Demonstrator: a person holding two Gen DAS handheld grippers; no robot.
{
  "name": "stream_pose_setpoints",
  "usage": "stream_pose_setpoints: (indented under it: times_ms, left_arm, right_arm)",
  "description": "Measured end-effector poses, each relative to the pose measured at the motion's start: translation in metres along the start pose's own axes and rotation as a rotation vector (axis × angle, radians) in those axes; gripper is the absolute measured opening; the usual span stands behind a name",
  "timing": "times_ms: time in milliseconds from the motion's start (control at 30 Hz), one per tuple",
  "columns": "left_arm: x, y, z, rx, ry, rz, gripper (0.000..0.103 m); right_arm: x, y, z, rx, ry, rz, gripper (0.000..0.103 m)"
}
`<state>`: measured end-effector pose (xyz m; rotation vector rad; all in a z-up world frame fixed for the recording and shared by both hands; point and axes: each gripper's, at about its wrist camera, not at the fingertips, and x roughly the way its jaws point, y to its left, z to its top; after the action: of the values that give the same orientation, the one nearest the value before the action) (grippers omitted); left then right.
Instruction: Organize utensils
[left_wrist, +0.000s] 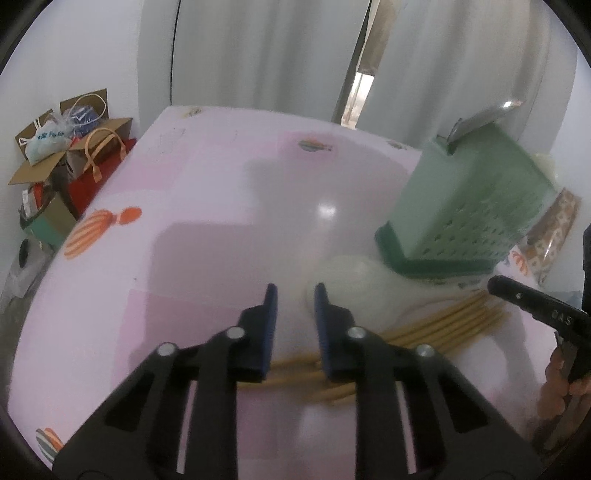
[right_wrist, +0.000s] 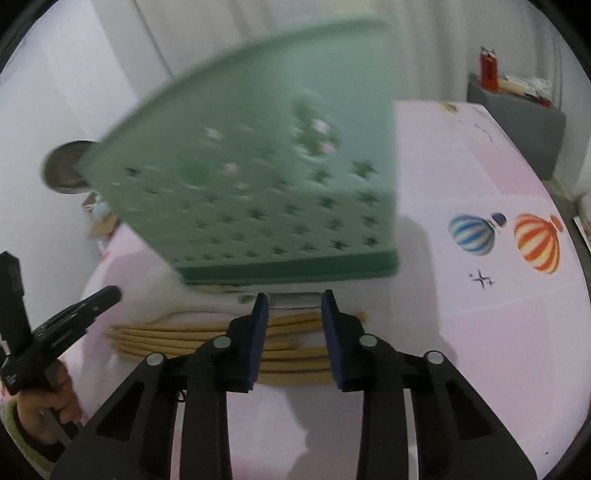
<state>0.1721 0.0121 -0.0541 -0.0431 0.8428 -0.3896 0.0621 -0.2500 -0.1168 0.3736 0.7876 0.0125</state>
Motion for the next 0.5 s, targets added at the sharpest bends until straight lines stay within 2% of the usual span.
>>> stream_pose_setpoints:
  times_ms: [300,500]
  left_arm:
    - [0.001,-0.002,-0.009,0.048,0.028,-0.022,0.008]
    - [-0.008,-0.012,-0.023,0.079,0.059,-0.062,0.007]
  right_arm:
    - [-0.001,-0.002,-0.010,-0.034,0.041,-0.019,0.020]
    - [-0.014,0.005,-0.025,-0.068,0.057,-0.029,0.020]
